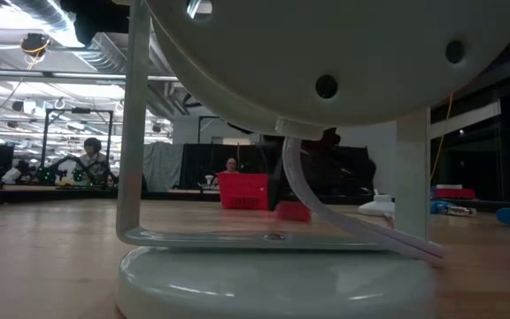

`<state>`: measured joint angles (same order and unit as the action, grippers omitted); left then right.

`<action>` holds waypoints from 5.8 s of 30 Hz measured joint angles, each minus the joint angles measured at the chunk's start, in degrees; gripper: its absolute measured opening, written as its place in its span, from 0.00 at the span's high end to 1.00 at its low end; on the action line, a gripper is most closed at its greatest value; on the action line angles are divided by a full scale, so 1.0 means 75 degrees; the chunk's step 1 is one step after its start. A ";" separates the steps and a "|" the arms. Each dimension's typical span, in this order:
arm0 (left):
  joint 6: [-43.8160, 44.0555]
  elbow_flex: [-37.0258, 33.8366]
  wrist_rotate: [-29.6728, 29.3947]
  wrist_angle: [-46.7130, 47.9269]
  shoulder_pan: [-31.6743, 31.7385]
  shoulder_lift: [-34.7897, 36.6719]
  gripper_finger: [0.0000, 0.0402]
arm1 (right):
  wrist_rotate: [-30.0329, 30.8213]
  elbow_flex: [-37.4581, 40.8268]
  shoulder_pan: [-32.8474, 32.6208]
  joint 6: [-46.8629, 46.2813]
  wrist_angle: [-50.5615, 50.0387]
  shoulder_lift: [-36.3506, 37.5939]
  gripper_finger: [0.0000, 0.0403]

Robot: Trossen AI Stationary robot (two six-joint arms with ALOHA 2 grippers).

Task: Pick & Place School Supplies
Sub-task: Put the red eraser into the red bin, then put the blue hole puncher into the pink bin

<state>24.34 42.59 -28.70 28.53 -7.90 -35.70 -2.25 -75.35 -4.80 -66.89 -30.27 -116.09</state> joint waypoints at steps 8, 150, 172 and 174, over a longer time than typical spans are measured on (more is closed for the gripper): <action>0.0000 0.0000 0.0008 -0.0002 0.0000 0.0000 0.64 | -0.0006 0.0134 -0.0004 -0.0010 0.0116 0.0005 0.58; -0.0289 -0.0003 -0.0161 -0.0938 0.0000 -0.0010 0.64 | 0.0078 0.0155 0.2935 0.3311 0.1982 0.1114 0.68; -0.1024 -0.0003 0.0311 -0.2011 -0.0128 -0.1302 0.64 | 0.1963 0.0709 0.3157 0.4177 -0.3642 0.2266 0.74; -0.0938 -0.0003 0.0311 -0.2021 -0.0128 -0.1298 0.64 | 0.1897 0.1184 0.3234 0.4051 -0.3624 0.2501 0.73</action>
<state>17.31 42.57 -26.37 13.38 -8.86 -45.44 11.98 -66.47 19.46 -36.51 -57.45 -97.34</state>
